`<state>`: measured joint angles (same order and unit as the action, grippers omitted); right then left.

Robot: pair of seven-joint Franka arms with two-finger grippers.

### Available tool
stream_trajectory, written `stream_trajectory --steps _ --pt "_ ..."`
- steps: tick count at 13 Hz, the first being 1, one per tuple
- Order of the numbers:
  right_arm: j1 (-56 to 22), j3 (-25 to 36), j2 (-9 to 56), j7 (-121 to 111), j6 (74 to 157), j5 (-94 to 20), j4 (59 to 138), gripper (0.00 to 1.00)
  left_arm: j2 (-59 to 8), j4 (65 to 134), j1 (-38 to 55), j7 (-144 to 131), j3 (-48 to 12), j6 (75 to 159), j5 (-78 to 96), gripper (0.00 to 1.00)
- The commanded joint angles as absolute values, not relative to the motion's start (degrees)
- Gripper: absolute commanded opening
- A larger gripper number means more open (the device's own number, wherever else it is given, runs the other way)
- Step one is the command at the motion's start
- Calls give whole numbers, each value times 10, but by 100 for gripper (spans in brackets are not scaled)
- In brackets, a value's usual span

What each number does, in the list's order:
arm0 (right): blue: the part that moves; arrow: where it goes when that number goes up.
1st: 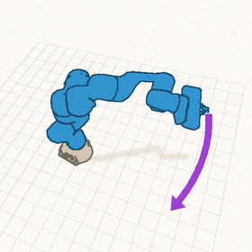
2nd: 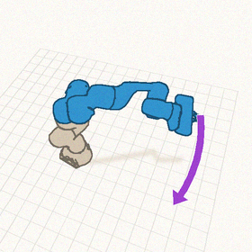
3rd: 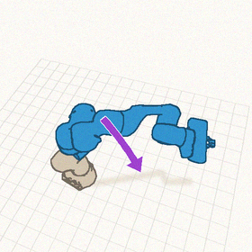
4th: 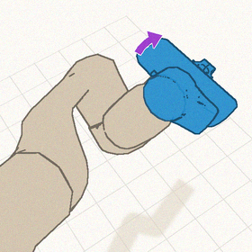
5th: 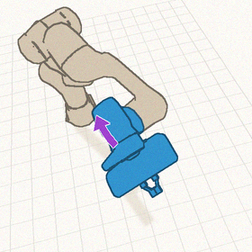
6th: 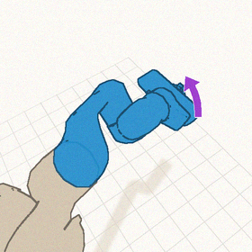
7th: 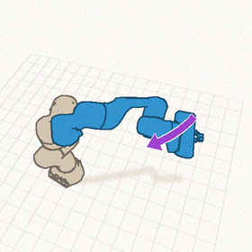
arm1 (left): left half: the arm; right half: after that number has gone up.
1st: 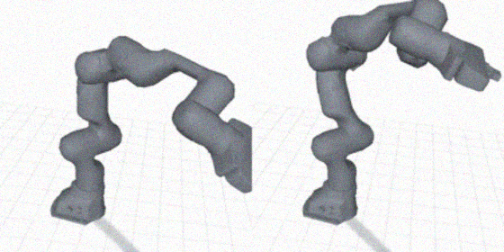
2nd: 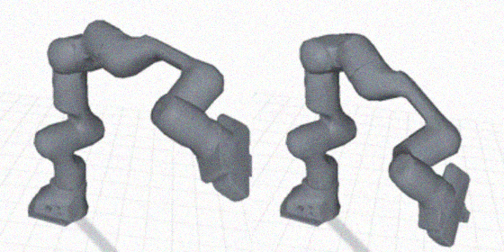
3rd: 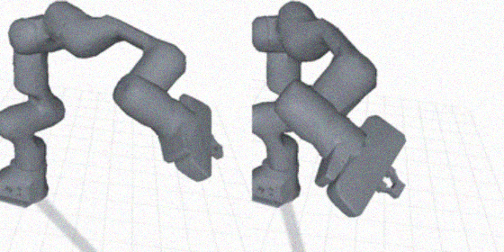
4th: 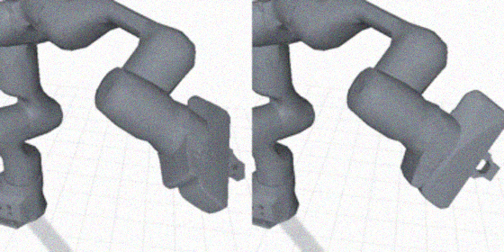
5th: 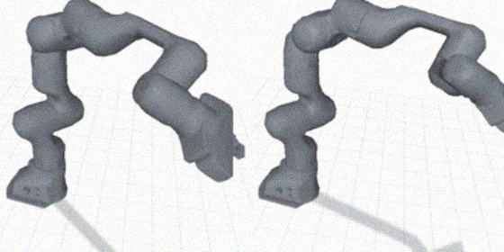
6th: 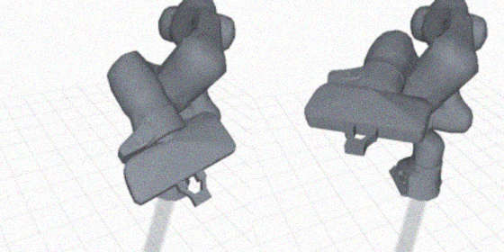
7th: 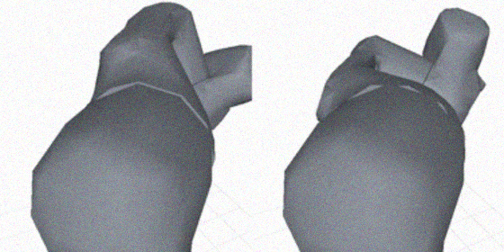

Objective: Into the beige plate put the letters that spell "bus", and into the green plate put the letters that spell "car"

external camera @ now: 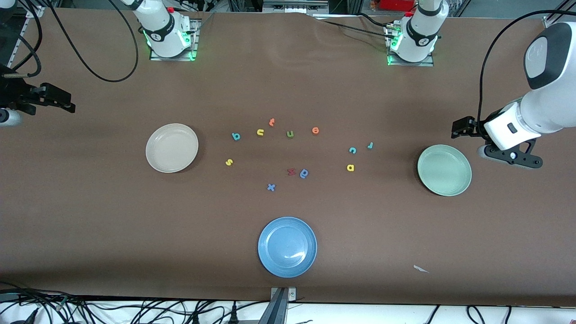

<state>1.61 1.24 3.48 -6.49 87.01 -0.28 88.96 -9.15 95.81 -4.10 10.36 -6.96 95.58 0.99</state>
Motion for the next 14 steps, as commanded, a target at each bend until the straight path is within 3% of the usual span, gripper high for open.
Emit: stream_trajectory --steps 1,14 --pt "25 20 37 -68 865 -41 882 100 -97 948 -40 112 -68 951 29 100" --pt "19 19 36 -69 872 -24 882 100 -98 945 -36 106 -67 950 29 100"
